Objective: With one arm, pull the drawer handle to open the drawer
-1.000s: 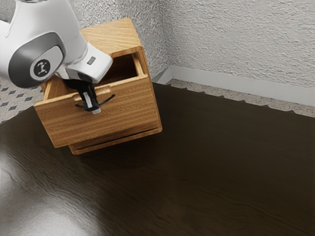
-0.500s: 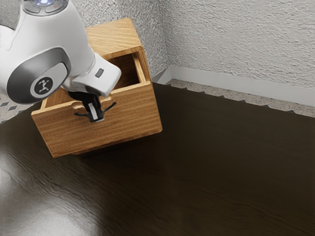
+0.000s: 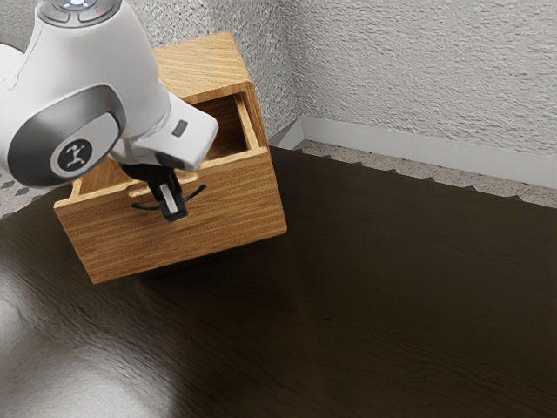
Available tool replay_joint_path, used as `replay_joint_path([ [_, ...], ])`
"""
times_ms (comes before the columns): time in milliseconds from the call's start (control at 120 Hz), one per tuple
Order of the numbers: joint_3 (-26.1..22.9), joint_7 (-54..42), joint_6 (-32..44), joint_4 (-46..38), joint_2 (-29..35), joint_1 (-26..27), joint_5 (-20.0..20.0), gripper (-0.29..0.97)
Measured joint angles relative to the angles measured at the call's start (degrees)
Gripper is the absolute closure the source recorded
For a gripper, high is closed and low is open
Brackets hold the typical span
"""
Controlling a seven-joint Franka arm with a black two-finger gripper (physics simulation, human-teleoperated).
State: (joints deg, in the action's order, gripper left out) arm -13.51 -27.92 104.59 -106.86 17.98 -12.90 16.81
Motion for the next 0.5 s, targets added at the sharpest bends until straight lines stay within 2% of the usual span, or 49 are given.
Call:
replay_joint_path([
  [108, 0.00, 0.45, -0.33, 0.80, 0.20, -0.01, -0.12, 0.54],
  [242, -0.47, 0.92, -2.91, 5.63, 0.58, 0.00, -0.46, 0.53],
  [308, 0.24, 1.11, -5.79, 10.26, 0.20, -0.68, -2.98, 0.53],
  [358, 0.61, 1.25, -9.27, 15.74, -1.37, -2.75, -6.41, 0.49],
  [417, 0.84, 1.71, -14.02, 21.23, -3.50, -5.62, -10.62, 0.38],
  [500, 2.46, 4.30, -19.30, 24.70, -4.75, -6.96, -14.51, 0.25],
])
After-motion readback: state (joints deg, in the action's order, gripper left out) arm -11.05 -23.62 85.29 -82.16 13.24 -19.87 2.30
